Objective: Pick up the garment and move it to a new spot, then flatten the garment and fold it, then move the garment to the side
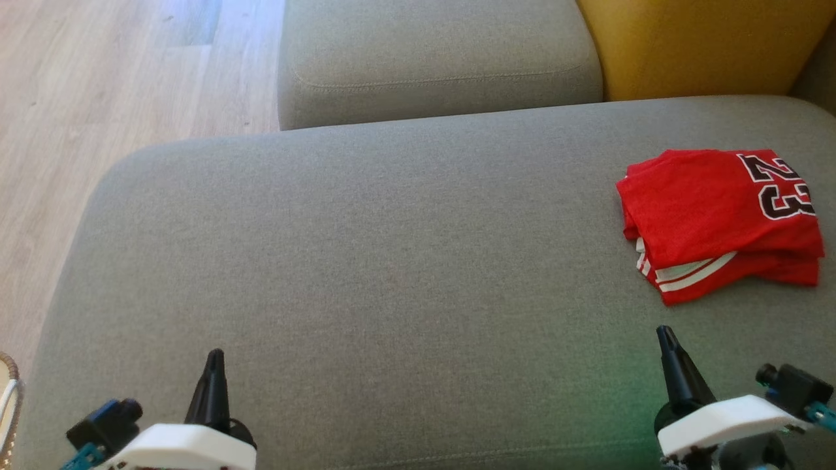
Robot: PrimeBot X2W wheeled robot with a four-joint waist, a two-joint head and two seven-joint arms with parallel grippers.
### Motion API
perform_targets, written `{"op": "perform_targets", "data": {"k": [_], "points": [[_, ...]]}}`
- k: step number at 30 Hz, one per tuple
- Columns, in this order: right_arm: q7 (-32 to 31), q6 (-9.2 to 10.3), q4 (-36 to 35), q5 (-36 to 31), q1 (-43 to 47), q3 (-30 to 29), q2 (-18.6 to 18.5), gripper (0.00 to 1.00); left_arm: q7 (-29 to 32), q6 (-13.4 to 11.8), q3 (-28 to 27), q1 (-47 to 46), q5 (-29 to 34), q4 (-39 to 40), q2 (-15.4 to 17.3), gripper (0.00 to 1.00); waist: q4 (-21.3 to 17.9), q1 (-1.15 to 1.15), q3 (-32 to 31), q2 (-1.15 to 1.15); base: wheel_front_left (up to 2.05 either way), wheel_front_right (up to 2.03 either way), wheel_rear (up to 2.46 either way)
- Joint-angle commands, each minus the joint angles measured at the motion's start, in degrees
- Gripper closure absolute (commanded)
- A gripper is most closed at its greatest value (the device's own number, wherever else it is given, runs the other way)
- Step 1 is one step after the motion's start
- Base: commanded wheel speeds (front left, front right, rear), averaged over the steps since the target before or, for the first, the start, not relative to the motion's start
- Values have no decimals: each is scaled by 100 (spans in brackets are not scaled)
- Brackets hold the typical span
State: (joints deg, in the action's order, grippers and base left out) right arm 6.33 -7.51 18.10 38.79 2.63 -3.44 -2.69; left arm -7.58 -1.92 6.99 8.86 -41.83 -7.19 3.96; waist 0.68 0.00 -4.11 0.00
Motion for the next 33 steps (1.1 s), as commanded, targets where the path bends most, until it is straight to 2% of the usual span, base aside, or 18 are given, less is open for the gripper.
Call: {"op": "perform_targets", "data": {"k": [1,33], "points": [[-55,1,-237,181,-374,9,-16,100,24,72,-143,-341,-165,145,88,100,-1,0,7,0,0,0,0],[-588,1,-312,2419,-594,-129,-18,100,527,449,-547,-835,-2379,-208,89,100,-30,0,190,0,0,0,0]]}}
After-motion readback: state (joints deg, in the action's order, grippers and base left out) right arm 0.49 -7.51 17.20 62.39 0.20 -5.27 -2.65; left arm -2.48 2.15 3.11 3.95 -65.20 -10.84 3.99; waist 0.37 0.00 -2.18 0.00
